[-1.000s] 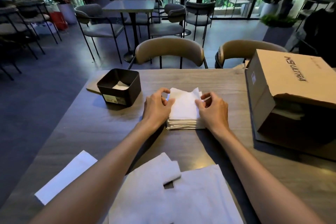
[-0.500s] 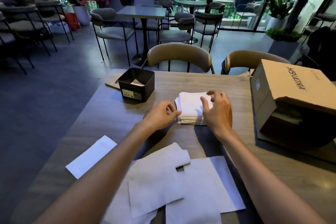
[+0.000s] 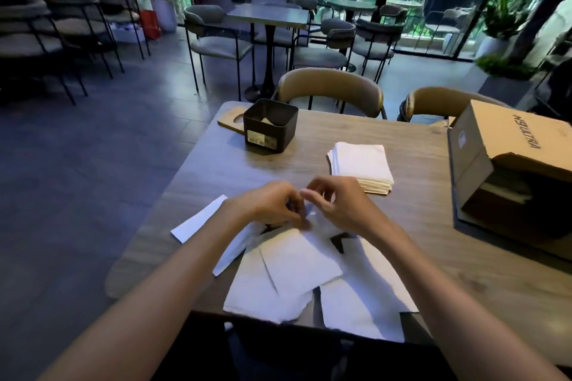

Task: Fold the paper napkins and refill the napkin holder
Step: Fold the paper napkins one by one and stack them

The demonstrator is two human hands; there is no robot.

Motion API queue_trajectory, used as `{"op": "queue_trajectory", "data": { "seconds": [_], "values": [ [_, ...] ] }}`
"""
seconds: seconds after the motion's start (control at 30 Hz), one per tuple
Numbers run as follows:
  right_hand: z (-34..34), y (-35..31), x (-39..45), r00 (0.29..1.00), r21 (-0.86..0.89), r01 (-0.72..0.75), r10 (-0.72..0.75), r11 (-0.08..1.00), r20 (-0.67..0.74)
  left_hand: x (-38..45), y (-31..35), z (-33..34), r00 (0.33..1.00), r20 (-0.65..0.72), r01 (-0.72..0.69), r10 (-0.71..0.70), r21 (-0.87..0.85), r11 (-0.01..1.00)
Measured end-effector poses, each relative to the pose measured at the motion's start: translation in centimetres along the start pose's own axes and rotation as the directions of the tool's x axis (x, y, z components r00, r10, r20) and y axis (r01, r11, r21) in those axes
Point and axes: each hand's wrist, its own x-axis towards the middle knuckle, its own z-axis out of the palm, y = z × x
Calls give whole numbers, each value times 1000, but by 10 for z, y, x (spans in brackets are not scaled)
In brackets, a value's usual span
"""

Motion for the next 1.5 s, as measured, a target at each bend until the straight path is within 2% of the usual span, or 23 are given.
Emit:
{"op": "queue_trajectory", "data": {
  "seconds": [0.1,0.23,0.4,0.5,0.57,0.73,0.83,0.9,1.03,1.1,1.2,1.33,1.5],
  "values": [
    [4,0,-23,998,14,-32,31,999,49,-7,-8,-1,989,-146,-38,23,-103,994],
    [2,3,-40,995,29,-104,104,994,-2,-11,-10,1,964,-265,-67,16,-183,981],
    [-10,6,-44,988,131,-137,145,982,-57,-12,-7,1,882,-472,-176,5,-318,932],
    [-21,5,-40,969,308,-156,206,938,-138,-11,-2,0,919,-394,-174,-26,-464,869],
    [-28,6,-37,945,400,-158,255,903,-202,-7,-2,2,931,-365,-178,-12,-482,858],
    [-43,22,-33,900,494,-184,347,850,-262,10,5,3,885,-463,-239,-58,-555,797],
    [-45,36,-26,840,578,-210,449,788,-306,29,13,2,888,-446,-220,-109,-622,751],
    [-45,47,-18,778,622,-221,520,752,-352,46,18,5,881,-458,-215,-116,-607,765],
    [-50,69,-1,685,597,-277,591,753,-427,89,28,6,809,-560,-214,-177,-560,800],
    [-55,80,6,682,554,-296,578,778,-447,112,30,1,785,-569,-190,-246,-599,778],
    [-59,94,13,704,460,-342,548,819,-453,142,31,-5,752,-604,-170,-263,-564,808],
    [-58,116,19,694,351,-430,553,832,-460,165,31,-4,730,-661,-86,-175,-342,936],
    [-49,133,16,690,247,-496,551,832,-469,175,28,4,765,-638,-22,-90,-166,986]
  ]
}}
